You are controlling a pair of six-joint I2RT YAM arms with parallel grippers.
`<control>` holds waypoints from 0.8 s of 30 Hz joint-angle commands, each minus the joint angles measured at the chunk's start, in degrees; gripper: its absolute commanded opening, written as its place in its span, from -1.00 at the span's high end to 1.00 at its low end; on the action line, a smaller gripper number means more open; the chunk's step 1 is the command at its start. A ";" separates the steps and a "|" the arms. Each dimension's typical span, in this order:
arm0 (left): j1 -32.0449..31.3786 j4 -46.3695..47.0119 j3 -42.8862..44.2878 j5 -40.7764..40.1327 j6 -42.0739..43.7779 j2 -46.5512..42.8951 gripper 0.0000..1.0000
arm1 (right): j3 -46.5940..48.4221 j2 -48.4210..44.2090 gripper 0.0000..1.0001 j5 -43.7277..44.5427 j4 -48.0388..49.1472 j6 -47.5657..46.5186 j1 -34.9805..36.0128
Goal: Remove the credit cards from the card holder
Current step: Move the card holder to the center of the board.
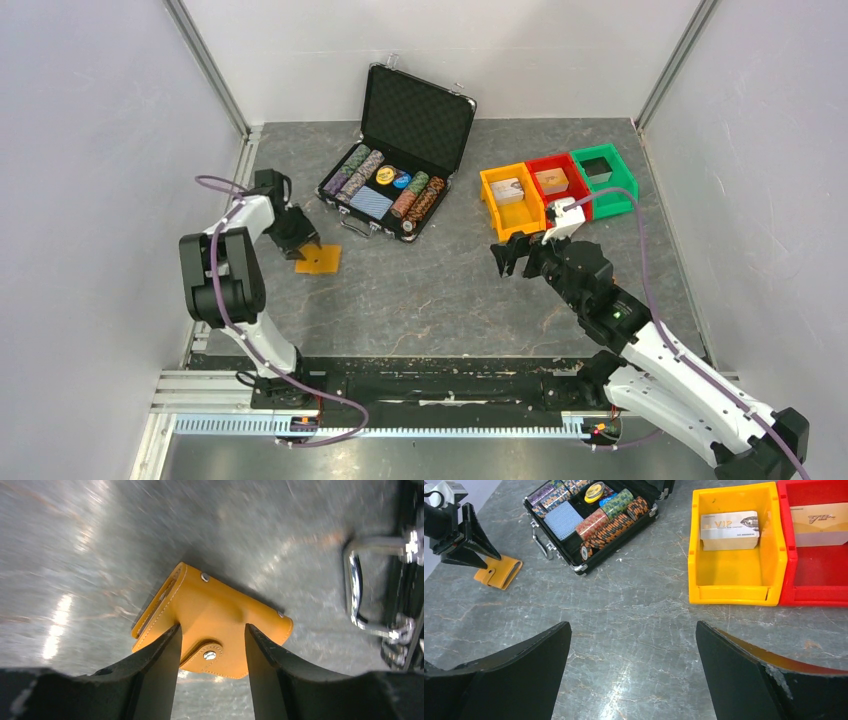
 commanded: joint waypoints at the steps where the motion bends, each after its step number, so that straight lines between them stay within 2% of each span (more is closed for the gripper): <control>1: -5.23 1.38 -10.55 9.46 -2.64 -1.09 -0.14 | 0.22 -0.21 -0.97 3.56 -1.13 -2.76 0.06; 6: -14.18 7.41 -19.73 13.54 -7.97 -4.98 -0.12 | 1.44 -1.01 -0.97 6.75 -3.53 -3.58 0.04; 10: -23.24 10.12 -23.59 12.48 -14.47 -11.82 -0.11 | 2.03 -1.19 -0.97 6.18 -4.27 -3.93 0.03; 12: -27.75 13.08 -25.75 13.00 -18.82 -15.97 -0.10 | 2.18 -1.07 -0.96 3.03 -4.67 -5.41 0.04; 15: -31.62 13.89 -25.89 12.29 -21.79 -20.24 -0.10 | 1.70 -1.45 -0.97 3.22 -6.37 -3.38 0.02; 19: -32.43 10.74 -23.53 9.12 -18.97 -24.44 -0.19 | 0.61 -1.59 -0.97 2.10 -7.33 -1.24 0.03; 24: -32.46 2.12 -18.91 -0.21 -11.13 -25.10 -0.25 | -1.00 -1.29 -0.98 0.29 -8.63 2.96 0.05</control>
